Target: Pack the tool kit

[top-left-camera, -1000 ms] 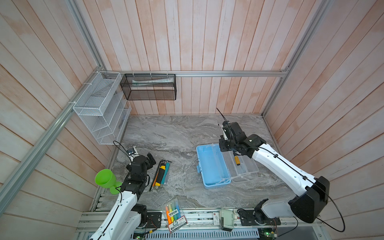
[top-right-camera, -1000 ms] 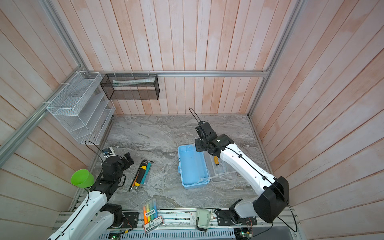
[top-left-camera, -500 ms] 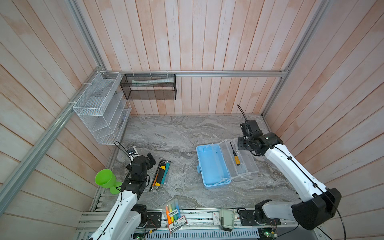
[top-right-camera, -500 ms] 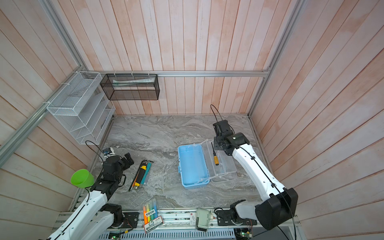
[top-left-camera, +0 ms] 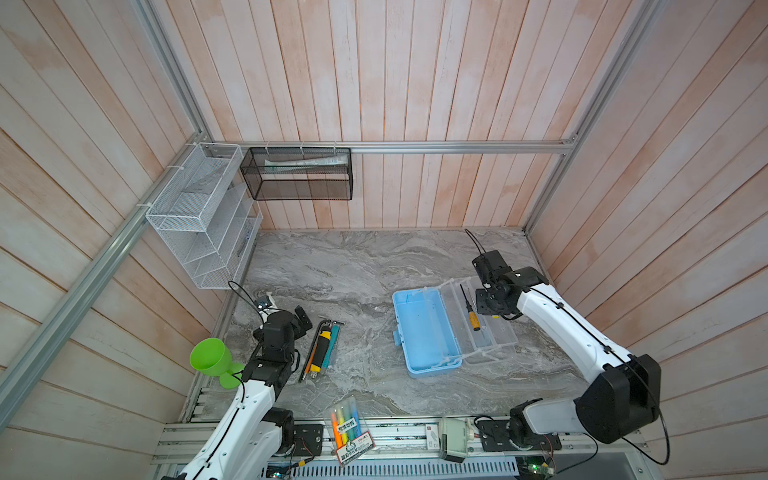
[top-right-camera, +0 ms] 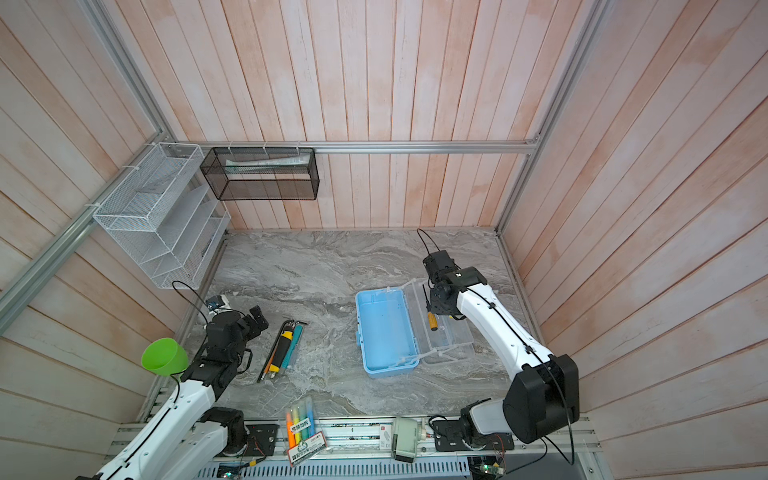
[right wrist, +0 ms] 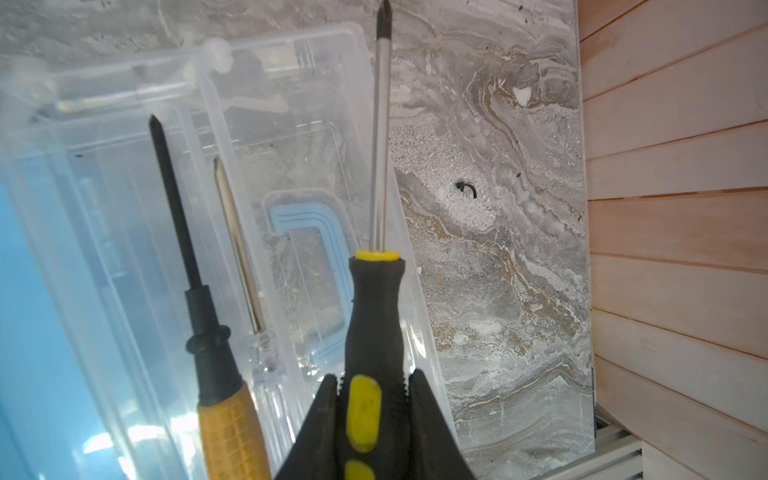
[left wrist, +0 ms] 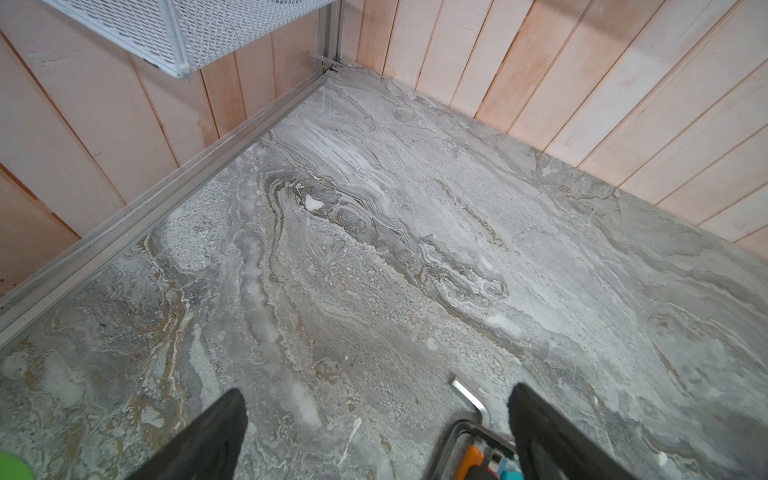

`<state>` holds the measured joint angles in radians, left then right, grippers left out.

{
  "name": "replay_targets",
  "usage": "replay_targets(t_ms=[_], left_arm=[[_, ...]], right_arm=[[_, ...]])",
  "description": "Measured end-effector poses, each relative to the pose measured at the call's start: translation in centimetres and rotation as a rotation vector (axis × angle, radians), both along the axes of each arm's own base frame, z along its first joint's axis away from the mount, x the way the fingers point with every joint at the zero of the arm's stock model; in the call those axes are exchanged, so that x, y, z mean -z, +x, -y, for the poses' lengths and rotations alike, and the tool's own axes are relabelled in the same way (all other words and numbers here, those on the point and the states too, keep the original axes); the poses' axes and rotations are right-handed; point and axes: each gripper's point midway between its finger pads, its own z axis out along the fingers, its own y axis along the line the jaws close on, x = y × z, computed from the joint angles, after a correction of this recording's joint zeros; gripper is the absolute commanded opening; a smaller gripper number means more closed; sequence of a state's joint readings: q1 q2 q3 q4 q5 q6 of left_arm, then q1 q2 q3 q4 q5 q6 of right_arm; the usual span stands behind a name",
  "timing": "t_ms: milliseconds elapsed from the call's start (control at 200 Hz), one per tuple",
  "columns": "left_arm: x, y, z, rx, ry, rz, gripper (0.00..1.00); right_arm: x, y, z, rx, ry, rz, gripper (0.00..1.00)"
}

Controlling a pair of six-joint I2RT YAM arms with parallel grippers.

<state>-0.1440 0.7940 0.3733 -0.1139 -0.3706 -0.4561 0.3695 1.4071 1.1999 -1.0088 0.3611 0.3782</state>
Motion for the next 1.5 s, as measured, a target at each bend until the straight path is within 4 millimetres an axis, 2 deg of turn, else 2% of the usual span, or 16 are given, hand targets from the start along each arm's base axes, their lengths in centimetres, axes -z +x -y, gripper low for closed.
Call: replay_targets(t_ms=[410,440,535,630,945,1116,1211,1276,1376,1436,1501], left_arm=[[0.0,0.0,0.0,0.000,0.000,-0.001,1.00],[0.0,0.0,0.0,0.000,0.000,0.000,1.00],[0.0,0.0,0.0,0.000,0.000,0.000,1.00],[0.0,0.0,0.0,0.000,0.000,0.000,1.00],[0.0,0.0,0.0,0.000,0.000,-0.001,1.00],[0.0,0.0,0.0,0.000,0.000,-0.001,1.00],[0.0,0.0,0.0,0.000,0.000,0.000,1.00],[0.0,0.0,0.0,-0.001,0.000,0.000,1.00],[0.0,0.0,0.0,-0.001,0.000,-0.001,1.00],[0.0,0.0,0.0,-0.001,0.000,0.000,1.00],[0.0,0.0,0.0,-0.001,0.000,0.001,1.00]], right_arm=[[2.3,-0.2,0.2,-0.001,-0.043,-0.053,0.00],[2.4,-0.3,0.1,-0.004,-0.046,-0.057,0.03],[2.6,-0.5,0.1,-0.009,-0.052,-0.062,0.22],[2.3,-0.6,0.1,-0.007,-0.049,-0.054,0.33],[0.7,-0.5,-0.1,-0.010,-0.017,0.012,0.42],[0.0,0.3,-0.8,-0.029,0.029,0.057,0.43],[-0.9,1.0,-2.3,-0.071,0.091,0.082,0.44],[-2.4,1.8,-4.7,-0.132,0.140,0.135,0.44],[-4.7,1.8,-10.6,-0.285,0.242,0.226,0.45],[-5.7,0.9,-14.7,-0.384,0.316,0.262,0.45],[-6.3,-0.1,-17.6,-0.457,0.378,0.276,0.45]])
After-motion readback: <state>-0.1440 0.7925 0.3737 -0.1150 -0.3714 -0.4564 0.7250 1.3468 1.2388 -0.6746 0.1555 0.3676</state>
